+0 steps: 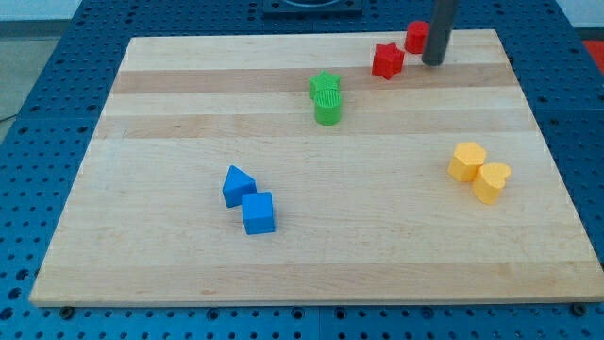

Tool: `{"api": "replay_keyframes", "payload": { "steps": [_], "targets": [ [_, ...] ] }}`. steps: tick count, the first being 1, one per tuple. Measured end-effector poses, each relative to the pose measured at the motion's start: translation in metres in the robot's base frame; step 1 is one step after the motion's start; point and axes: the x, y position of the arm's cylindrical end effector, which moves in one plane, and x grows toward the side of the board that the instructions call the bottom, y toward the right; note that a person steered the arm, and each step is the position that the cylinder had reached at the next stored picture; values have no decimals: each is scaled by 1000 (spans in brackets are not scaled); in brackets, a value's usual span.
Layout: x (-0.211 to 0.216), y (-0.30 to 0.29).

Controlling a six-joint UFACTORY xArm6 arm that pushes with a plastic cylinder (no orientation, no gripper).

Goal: Slide the red star closer to green star

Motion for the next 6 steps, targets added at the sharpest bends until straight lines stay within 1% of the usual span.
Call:
{"api": "replay_keyframes", "payload": {
  "steps": [1, 2, 3, 4, 5, 6],
  "targets": [
    [12, -51],
    [12, -82],
    [2, -15],
    [-28, -6],
    [-37, -56],
    [-32, -123]
  ]
}}
